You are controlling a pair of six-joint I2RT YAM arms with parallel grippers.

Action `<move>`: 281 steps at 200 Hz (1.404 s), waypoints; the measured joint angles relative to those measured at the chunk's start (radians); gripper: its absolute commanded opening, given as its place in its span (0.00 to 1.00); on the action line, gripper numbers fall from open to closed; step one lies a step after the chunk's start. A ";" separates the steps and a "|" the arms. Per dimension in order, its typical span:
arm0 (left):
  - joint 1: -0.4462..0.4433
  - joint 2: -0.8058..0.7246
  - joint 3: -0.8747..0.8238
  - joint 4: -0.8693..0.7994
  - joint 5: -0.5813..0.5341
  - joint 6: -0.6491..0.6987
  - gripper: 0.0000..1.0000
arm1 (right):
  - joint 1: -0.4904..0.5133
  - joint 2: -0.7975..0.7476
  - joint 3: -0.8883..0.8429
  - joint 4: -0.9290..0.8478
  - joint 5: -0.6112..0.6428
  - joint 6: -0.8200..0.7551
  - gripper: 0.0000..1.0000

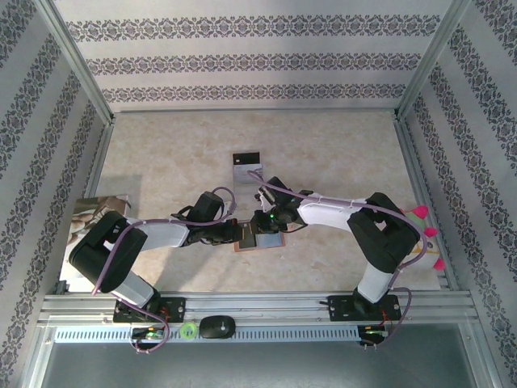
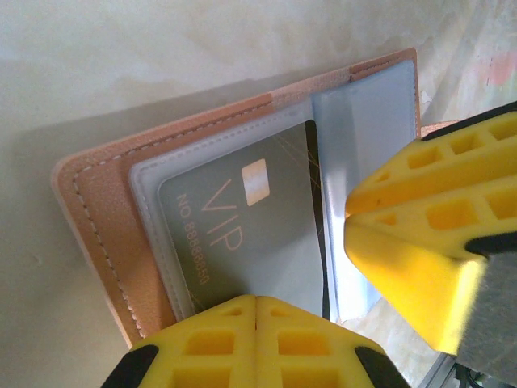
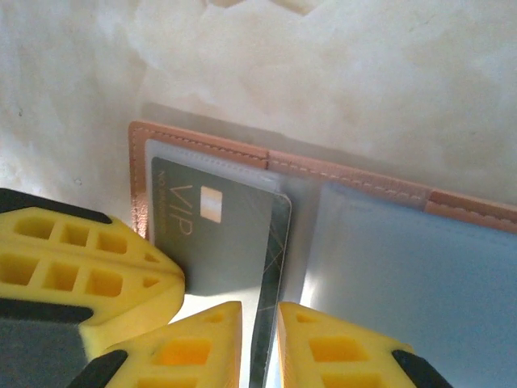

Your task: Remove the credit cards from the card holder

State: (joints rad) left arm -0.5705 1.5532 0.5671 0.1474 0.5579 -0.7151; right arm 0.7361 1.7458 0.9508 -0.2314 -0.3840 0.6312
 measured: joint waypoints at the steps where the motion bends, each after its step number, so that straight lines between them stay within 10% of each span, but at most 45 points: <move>1: 0.000 0.000 0.000 0.000 0.000 0.000 0.00 | 0.000 0.000 0.000 0.000 0.000 0.000 0.20; 281: 0.003 -0.019 -0.002 -0.027 -0.024 -0.001 0.03 | -0.020 -0.055 -0.103 0.087 0.014 0.074 0.00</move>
State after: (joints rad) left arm -0.5671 1.5345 0.5648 0.1200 0.5343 -0.7158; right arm 0.7162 1.6909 0.8482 -0.1448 -0.3695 0.7055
